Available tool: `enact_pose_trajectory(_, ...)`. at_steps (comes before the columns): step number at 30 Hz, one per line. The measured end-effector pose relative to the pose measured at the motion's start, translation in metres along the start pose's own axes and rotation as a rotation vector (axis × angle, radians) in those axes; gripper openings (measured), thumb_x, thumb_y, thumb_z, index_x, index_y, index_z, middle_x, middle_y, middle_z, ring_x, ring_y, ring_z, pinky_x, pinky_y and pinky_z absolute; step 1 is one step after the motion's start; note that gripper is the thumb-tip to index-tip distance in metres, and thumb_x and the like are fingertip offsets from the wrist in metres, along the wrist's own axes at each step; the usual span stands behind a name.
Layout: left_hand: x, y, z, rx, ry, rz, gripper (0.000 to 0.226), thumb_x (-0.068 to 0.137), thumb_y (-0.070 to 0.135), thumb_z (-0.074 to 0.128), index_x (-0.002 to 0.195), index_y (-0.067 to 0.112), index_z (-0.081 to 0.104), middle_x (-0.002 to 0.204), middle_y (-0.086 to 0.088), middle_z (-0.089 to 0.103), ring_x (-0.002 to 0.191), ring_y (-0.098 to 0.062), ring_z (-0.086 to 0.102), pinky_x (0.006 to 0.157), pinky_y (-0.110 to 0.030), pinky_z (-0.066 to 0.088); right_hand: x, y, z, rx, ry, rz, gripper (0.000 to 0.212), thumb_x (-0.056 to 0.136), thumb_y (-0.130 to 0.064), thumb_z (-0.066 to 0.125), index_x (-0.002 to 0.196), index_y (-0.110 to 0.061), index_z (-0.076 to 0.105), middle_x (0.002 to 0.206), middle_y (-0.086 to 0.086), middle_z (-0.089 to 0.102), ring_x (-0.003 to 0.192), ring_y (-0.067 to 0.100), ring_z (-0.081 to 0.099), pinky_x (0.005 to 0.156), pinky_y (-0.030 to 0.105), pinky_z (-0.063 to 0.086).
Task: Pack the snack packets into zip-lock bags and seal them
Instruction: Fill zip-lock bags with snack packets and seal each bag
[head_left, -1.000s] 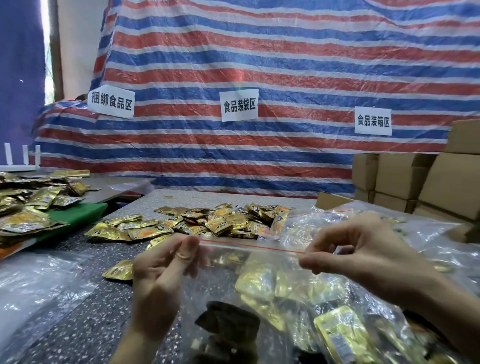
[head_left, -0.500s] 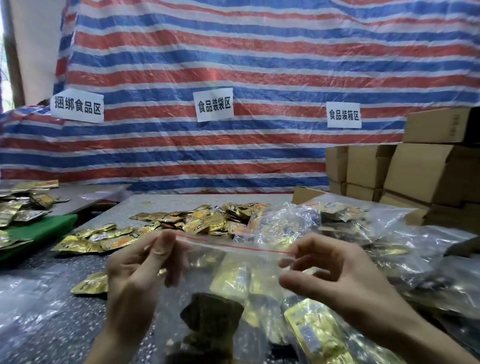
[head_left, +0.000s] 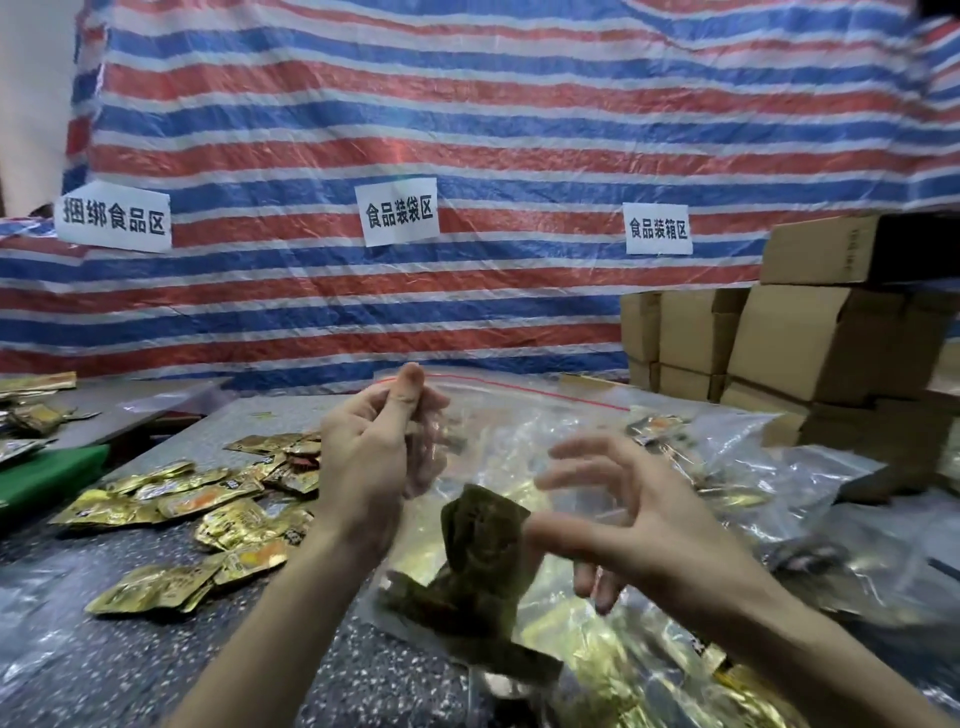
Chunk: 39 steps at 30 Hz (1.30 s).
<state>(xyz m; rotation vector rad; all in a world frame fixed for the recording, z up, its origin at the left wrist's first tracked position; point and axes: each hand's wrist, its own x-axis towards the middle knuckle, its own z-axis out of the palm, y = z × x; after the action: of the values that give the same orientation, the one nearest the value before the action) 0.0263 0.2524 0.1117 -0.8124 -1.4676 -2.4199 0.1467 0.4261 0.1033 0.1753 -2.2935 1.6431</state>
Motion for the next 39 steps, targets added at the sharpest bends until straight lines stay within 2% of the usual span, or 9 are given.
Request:
enact_pose_trajectory(3,-0.003,0.001,0.025,-0.069,-0.080,-0.035,0.032,0.086,0.038,0.061,0.064,0.017,0.070,0.050,0.005,0.051,0.036,-0.006,0.039,0.035,-0.019,0.026,-0.002,0.009,0.015,-0.165,-0.145,0.097,0.084,0.057,-0.042,0.096,0.127,-0.046,0.049,0.106,-0.007,0.072,0.053,0.003,0.059,0.048,0.022,0.047)
enact_pose_trajectory(6,-0.007,-0.004,0.040,-0.043,-0.112,-0.007,0.033,0.088,0.039,0.060,0.067,0.017,0.071,0.048,0.004,0.048,0.037,-0.007,0.037,0.035,-0.018,0.028,0.004,0.015,0.022,-0.074,-0.207,0.089,0.020,0.085,-0.012,0.078,0.102,-0.011,0.068,0.077,0.013,0.074,0.043,0.012,0.054,0.038,0.023,0.043)
enact_pose_trajectory(8,-0.007,-0.004,0.040,0.077,-0.069,0.066,0.033,0.090,0.043,0.058,0.073,0.018,0.073,0.055,-0.001,0.059,0.044,-0.011,0.049,0.039,-0.022,0.038,0.011,0.014,0.014,-0.014,-0.188,0.135,0.006,0.088,-0.005,0.073,0.086,-0.001,0.069,0.070,0.015,0.073,0.039,0.015,0.055,0.036,0.021,0.043)
enact_pose_trajectory(11,0.002,-0.005,0.030,0.271,0.048,0.147,0.036,0.090,0.058,0.057,0.098,0.025,0.067,0.087,0.004,0.072,0.075,-0.006,0.067,0.061,-0.018,0.052,0.038,0.007,-0.008,-0.029,-0.004,0.189,0.012,0.084,-0.006,0.076,0.076,-0.001,0.068,0.063,0.017,0.069,0.038,0.017,0.056,0.035,0.022,0.044)
enact_pose_trajectory(15,0.000,-0.012,0.013,0.342,0.049,0.038,0.042,0.082,0.060,0.057,0.110,0.028,0.061,0.106,0.006,0.069,0.098,-0.011,0.066,0.086,-0.034,0.052,0.096,-0.009,-0.038,0.255,0.329,0.256,0.013,0.086,-0.006,0.075,0.079,-0.002,0.064,0.056,0.010,0.062,0.036,0.013,0.057,0.035,0.019,0.044)
enact_pose_trajectory(19,-0.010,-0.018,-0.001,0.338,-0.008,-0.012,0.032,0.086,0.049,0.061,0.101,0.022,0.068,0.093,0.003,0.072,0.085,-0.008,0.068,0.077,-0.029,0.048,0.134,-0.014,-0.058,0.530,0.443,0.366,0.010,0.098,-0.005,0.061,0.101,0.003,0.061,0.088,0.021,0.063,0.066,0.024,0.071,0.046,0.029,0.059)
enact_pose_trajectory(23,-0.016,-0.019,-0.013,0.353,-0.022,-0.020,0.034,0.078,0.046,0.059,0.095,0.018,0.070,0.086,0.001,0.071,0.078,-0.009,0.067,0.070,-0.023,0.048,0.122,-0.001,-0.043,0.590,0.293,0.504,0.014,0.097,-0.002,0.056,0.108,0.004,0.062,0.099,0.035,0.068,0.066,0.035,0.072,0.047,0.030,0.060)
enact_pose_trajectory(28,-0.031,-0.019,-0.033,0.367,-0.007,-0.106,0.021,0.085,0.034,0.062,0.089,0.015,0.071,0.083,-0.001,0.071,0.074,-0.014,0.065,0.068,-0.027,0.051,0.086,0.007,0.002,0.428,0.156,0.519,0.028,0.100,-0.022,0.055,0.107,0.003,0.064,0.098,0.019,0.075,0.066,0.022,0.072,0.049,0.026,0.055)
enact_pose_trajectory(39,-0.089,-0.006,-0.095,0.459,0.111,-0.206,0.017,0.093,0.006,0.061,0.079,0.005,0.071,0.075,-0.016,0.070,0.060,-0.021,0.061,0.051,-0.023,0.047,0.025,0.026,0.080,0.315,-0.015,0.425,0.016,0.094,-0.015,0.065,0.088,-0.001,0.071,0.079,0.012,0.075,0.055,0.020,0.061,0.046,0.026,0.046)
